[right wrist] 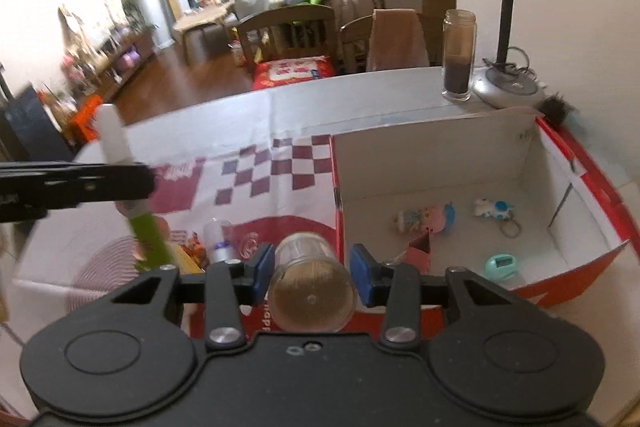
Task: Organize rigid objects
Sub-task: 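Grasp the white-capped glue stick with the left tool while the right tool grasps the toothpick jar, then carry the glue stick and toothpick jar into the shoebox and open both tools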
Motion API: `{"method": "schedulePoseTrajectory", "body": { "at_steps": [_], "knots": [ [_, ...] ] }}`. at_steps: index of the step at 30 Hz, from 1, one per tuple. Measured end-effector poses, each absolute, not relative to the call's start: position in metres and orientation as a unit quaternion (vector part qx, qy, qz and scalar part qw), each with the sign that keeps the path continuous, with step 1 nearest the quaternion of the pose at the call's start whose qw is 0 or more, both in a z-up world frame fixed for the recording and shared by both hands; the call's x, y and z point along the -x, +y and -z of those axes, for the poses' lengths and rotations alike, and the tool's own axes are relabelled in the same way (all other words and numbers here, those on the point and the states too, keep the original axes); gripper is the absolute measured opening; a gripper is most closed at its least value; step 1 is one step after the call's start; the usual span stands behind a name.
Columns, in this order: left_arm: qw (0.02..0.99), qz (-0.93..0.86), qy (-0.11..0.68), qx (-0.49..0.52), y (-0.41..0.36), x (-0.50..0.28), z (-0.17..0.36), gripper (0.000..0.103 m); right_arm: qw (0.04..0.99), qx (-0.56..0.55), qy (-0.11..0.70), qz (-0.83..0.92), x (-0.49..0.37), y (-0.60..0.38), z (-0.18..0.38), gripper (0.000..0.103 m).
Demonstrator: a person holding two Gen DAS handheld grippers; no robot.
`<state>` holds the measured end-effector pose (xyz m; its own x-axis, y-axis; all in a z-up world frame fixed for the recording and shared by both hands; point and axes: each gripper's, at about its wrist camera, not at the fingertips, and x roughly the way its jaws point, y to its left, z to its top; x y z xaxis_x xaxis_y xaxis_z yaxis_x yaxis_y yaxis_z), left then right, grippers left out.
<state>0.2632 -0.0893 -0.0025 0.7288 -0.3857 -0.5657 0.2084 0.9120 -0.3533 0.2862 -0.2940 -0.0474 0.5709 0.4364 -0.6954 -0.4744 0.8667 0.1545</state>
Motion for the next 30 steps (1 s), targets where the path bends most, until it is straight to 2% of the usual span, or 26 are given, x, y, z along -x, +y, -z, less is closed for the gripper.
{"method": "schedulePoseTrajectory", "body": {
  "at_steps": [2, 3, 10, 23, 30],
  "knots": [
    [0.918, 0.169, 0.333, 0.133, -0.104, -0.278, -0.001, 0.017, 0.889, 0.04, 0.375, -0.26, -0.29, -0.299, 0.045, 0.009],
    [0.918, 0.169, 0.333, 0.131, -0.109, -0.284, -0.001, 0.017, 0.891, 0.048, 0.373, -0.254, -0.294, -0.302, 0.044, 0.006],
    [0.924, 0.158, 0.33, 0.113, -0.139, -0.32, -0.009, 0.017, 0.875, -0.004, 0.392, -0.286, -0.328, -0.34, 0.043, 0.006],
    [0.914, 0.101, 0.365, 0.149, -0.093, -0.305, 0.019, 0.017, 0.801, 0.057, 0.455, -0.386, -0.286, -0.296, 0.084, 0.009],
    [0.91, 0.109, 0.366, 0.163, -0.076, -0.285, 0.029, 0.017, 0.798, 0.064, 0.492, -0.343, -0.268, -0.28, 0.118, 0.025]
  ]
}}
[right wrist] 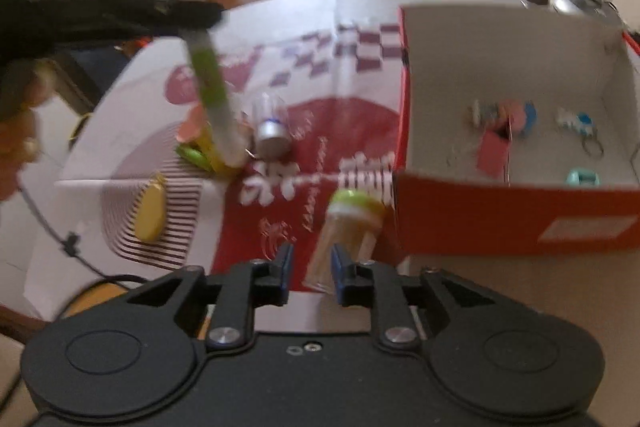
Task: Organize rigid objects
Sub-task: 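Carry the glue stick and toothpick jar into the shoebox and open both tools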
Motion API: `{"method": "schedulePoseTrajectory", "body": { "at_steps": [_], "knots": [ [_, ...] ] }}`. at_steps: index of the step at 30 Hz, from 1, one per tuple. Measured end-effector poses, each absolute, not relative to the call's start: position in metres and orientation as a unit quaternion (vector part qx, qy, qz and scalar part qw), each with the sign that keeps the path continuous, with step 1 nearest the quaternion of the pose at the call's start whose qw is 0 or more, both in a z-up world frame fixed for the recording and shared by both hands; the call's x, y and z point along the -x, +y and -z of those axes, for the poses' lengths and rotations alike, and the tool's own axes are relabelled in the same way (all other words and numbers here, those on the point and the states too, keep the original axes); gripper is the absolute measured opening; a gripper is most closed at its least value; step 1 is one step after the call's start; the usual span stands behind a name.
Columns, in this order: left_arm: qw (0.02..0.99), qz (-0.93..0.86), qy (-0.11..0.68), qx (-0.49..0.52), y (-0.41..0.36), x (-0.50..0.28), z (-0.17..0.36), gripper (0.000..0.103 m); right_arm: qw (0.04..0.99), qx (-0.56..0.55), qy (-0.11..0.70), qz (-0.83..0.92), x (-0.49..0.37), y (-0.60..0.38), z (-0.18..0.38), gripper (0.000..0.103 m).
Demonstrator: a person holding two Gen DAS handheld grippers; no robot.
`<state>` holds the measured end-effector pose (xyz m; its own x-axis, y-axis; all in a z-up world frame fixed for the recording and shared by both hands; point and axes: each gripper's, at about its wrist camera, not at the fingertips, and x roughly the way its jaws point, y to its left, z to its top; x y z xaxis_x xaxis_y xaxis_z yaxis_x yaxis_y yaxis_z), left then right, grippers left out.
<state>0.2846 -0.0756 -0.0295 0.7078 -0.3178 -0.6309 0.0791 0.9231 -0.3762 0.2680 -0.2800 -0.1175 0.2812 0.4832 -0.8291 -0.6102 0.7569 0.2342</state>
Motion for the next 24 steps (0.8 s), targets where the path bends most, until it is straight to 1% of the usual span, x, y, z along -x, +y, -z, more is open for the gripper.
{"method": "schedulePoseTrajectory", "body": {
  "at_steps": [2, 3, 4, 6, 9, 14, 16, 20, 24],
  "knots": [
    [0.909, 0.111, 0.365, 0.164, -0.07, -0.278, 0.03, 0.017, 0.803, 0.061, 0.494, -0.327, -0.267, -0.276, 0.125, 0.033],
    [0.909, 0.112, 0.365, 0.165, -0.067, -0.275, 0.03, 0.017, 0.807, 0.058, 0.495, -0.317, -0.266, -0.275, 0.129, 0.045],
    [0.909, 0.112, 0.365, 0.165, -0.064, -0.272, 0.03, 0.017, 0.812, 0.055, 0.494, -0.305, -0.267, -0.273, 0.133, 0.06],
    [0.909, 0.111, 0.366, 0.168, -0.057, -0.265, 0.031, 0.017, 0.822, 0.041, 0.492, -0.285, -0.267, -0.272, 0.139, 0.071],
    [0.907, 0.111, 0.369, 0.17, -0.046, -0.255, 0.033, 0.017, 0.826, 0.032, 0.501, -0.258, -0.27, -0.264, 0.15, 0.07],
    [0.905, 0.114, 0.373, 0.169, -0.034, -0.238, 0.037, 0.017, 0.829, 0.032, 0.515, -0.216, -0.277, -0.25, 0.17, 0.064],
    [0.905, 0.115, 0.374, 0.169, -0.03, -0.231, 0.038, 0.017, 0.832, 0.038, 0.515, -0.203, -0.277, -0.244, 0.173, 0.06],
    [0.903, 0.116, 0.376, 0.171, -0.021, -0.221, 0.04, 0.017, 0.835, 0.05, 0.517, -0.181, -0.274, -0.236, 0.178, 0.057],
    [0.901, 0.118, 0.379, 0.173, -0.014, -0.213, 0.042, 0.017, 0.839, 0.057, 0.517, -0.16, -0.272, -0.235, 0.182, 0.045]
  ]
}}
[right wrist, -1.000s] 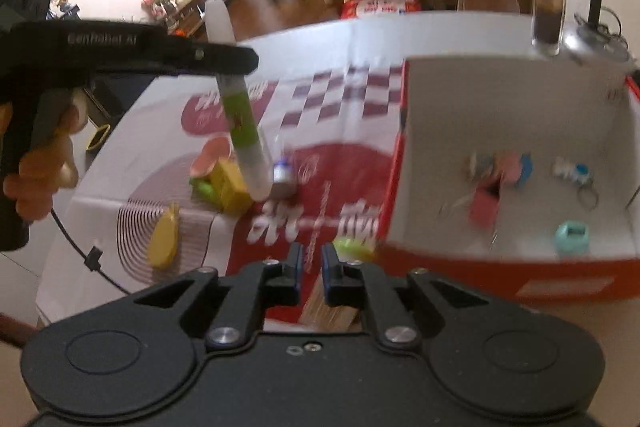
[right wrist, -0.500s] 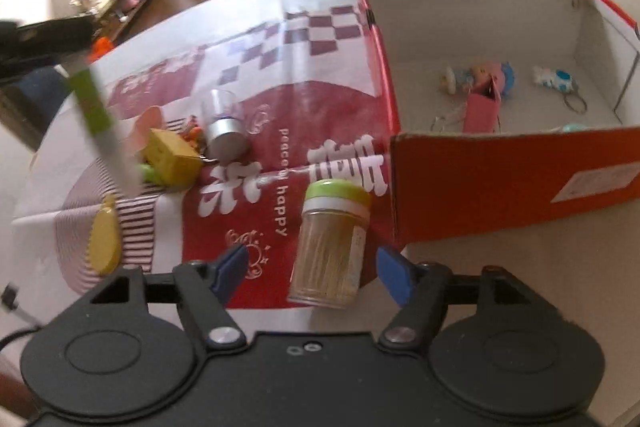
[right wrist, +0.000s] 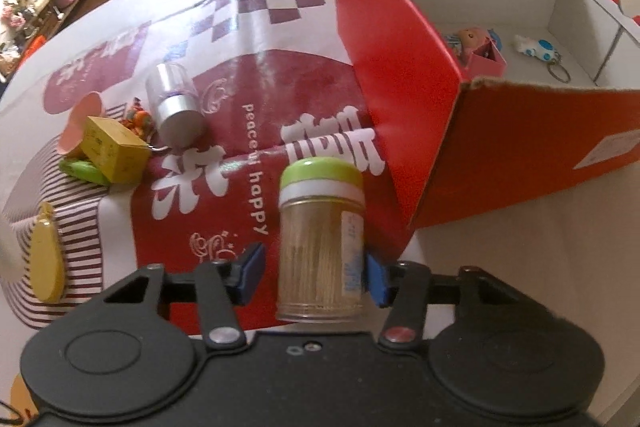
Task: Organize rigid objects
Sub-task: 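Carry the glue stick and toothpick jar into the shoebox and open both tools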
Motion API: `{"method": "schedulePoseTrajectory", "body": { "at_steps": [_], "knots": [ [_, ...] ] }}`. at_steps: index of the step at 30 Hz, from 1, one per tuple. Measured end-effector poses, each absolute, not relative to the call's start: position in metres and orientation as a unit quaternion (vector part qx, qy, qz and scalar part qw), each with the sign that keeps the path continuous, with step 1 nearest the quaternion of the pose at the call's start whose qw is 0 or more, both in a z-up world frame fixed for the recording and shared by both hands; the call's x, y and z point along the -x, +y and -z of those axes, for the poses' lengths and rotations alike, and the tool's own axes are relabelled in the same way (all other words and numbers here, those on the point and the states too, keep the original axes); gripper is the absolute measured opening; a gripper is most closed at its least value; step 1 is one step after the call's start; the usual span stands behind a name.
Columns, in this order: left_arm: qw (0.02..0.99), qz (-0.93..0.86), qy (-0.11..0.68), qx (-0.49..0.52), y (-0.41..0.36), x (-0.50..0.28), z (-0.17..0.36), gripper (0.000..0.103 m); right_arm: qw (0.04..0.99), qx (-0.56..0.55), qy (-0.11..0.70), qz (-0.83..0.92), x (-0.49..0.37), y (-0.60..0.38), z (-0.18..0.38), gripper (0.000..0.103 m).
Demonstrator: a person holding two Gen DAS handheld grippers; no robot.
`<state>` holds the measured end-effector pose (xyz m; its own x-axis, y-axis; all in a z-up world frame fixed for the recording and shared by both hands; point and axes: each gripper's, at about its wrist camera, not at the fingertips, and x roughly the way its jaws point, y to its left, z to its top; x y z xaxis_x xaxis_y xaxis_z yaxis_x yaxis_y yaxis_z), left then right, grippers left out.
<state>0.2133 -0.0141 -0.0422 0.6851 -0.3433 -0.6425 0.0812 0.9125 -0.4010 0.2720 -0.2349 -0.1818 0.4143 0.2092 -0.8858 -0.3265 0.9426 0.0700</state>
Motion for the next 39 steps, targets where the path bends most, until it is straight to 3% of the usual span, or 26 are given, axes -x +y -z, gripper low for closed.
{"method": "schedulePoseTrajectory", "body": {
  "at_steps": [1, 10, 21, 30, 39],
  "knots": [
    [0.901, 0.119, 0.38, 0.173, -0.012, -0.212, 0.042, 0.017, 0.841, 0.058, 0.516, -0.155, -0.272, -0.234, 0.182, 0.042],
    [0.897, 0.13, 0.386, 0.17, -0.012, -0.209, 0.044, 0.017, 0.844, 0.047, 0.507, -0.167, -0.258, -0.238, 0.16, 0.041],
    [0.897, 0.159, 0.379, 0.163, -0.039, -0.228, 0.029, 0.017, 0.86, 0.034, 0.461, -0.219, -0.252, -0.261, 0.077, 0.041],
    [0.903, 0.18, 0.365, 0.137, -0.09, -0.268, 0.004, 0.017, 0.878, 0.057, 0.425, -0.215, -0.29, -0.301, 0.041, 0.041],
    [0.909, 0.2, 0.352, 0.101, -0.153, -0.328, -0.019, 0.017, 0.893, 0.053, 0.408, -0.182, -0.353, -0.361, 0.04, 0.041]
  ]
}}
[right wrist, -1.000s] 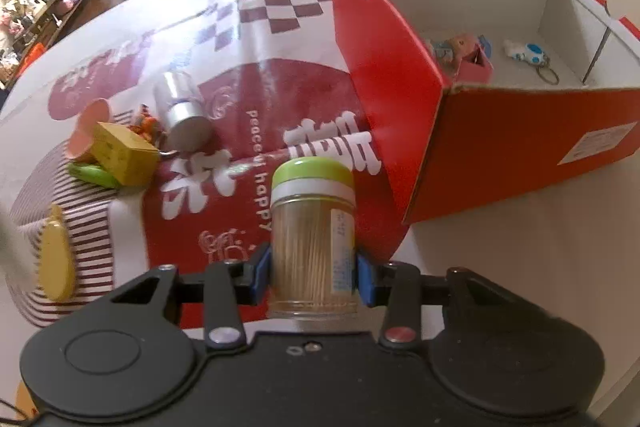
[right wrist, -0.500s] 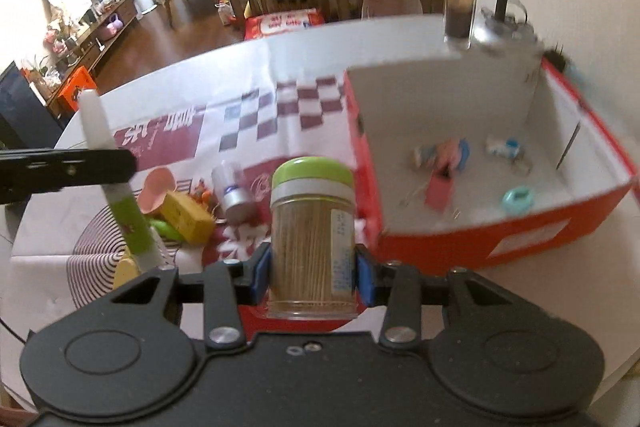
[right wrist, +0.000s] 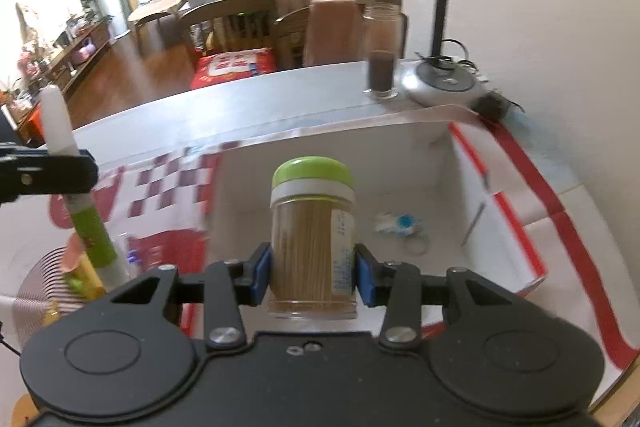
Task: Organize rigid objects
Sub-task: 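Carry the glue stick and toothpick jar into the shoebox and open both tools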
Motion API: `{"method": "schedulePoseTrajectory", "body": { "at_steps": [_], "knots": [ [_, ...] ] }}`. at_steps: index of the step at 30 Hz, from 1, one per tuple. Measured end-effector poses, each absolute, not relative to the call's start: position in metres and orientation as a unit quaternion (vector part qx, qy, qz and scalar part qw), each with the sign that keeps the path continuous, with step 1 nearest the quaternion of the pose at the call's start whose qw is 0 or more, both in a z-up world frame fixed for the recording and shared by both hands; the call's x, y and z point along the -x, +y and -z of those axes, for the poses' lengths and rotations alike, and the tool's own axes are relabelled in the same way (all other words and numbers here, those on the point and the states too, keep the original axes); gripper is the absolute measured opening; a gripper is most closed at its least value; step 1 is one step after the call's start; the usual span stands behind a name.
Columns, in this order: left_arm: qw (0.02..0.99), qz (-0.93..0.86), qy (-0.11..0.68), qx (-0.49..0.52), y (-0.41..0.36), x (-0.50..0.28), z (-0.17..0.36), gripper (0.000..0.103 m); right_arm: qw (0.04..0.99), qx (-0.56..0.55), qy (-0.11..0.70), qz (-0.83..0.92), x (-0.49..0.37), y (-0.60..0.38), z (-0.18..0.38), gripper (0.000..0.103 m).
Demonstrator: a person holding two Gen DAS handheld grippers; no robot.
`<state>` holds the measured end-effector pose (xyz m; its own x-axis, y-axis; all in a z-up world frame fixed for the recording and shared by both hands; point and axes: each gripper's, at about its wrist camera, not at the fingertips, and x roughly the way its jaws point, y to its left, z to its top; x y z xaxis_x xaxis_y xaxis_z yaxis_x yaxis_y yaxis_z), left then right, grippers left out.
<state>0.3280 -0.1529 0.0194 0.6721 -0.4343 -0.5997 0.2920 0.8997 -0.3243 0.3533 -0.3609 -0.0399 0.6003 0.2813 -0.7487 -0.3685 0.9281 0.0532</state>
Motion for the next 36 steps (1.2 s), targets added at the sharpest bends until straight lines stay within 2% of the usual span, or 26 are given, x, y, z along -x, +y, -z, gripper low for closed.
{"method": "schedulePoseTrajectory", "body": {
  "at_steps": [4, 19, 33, 36],
  "knots": [
    [0.903, 0.199, 0.367, 0.098, -0.18, -0.359, -0.011, 0.017, 0.89, 0.061, 0.418, -0.171, -0.379, -0.378, 0.053, 0.041],
    [0.851, 0.187, 0.479, 0.103, -0.257, -0.452, 0.075, 0.017, 0.854, 0.106, 0.484, -0.161, -0.426, -0.401, 0.117, 0.041],
    [0.844, 0.169, 0.501, 0.088, -0.269, -0.503, 0.106, 0.017, 0.835, 0.13, 0.506, -0.174, -0.438, -0.387, 0.138, 0.041],
    [0.838, 0.16, 0.519, 0.049, -0.277, -0.51, 0.115, 0.017, 0.833, 0.14, 0.506, -0.174, -0.435, -0.385, 0.136, 0.041]
  ]
}}
